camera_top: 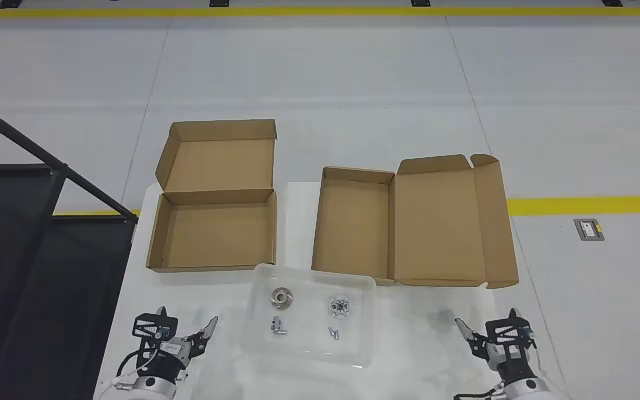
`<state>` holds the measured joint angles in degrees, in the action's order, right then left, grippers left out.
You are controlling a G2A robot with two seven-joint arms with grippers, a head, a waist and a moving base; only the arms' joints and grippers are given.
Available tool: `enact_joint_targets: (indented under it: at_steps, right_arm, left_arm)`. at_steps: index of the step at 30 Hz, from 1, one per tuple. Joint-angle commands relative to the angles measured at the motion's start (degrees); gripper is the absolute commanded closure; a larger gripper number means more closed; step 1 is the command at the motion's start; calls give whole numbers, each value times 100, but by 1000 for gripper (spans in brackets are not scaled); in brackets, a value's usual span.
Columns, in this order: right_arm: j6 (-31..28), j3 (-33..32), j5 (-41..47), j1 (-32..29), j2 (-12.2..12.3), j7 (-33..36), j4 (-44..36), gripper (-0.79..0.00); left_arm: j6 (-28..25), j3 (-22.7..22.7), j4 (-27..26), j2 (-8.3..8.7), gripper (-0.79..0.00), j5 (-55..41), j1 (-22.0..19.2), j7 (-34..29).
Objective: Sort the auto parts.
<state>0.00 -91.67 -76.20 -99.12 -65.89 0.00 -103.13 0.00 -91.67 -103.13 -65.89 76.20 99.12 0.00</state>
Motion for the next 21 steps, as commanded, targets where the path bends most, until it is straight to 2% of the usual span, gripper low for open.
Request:
enact_joint_targets:
  at_steps: [1,13,17,21]
  right_arm:
    - [0,0,0,0,0,0,0,-784]
    - [-46,16,-64,25,0,-37,-98,-785]
    - [-488,26,-247,-9,20,-79,-611,-785]
    - [-1107,83,-567,38,59,192,-1229,-785]
  left_arm:
    - [0,0,0,0,-784,0,0,0]
    - [-114,10,-55,0,-785,-25,0,39]
    - [-68,-89,-171,-19,-785,-222,52,272]
    - [54,-181,-262,-43,-785,-380,161,492]
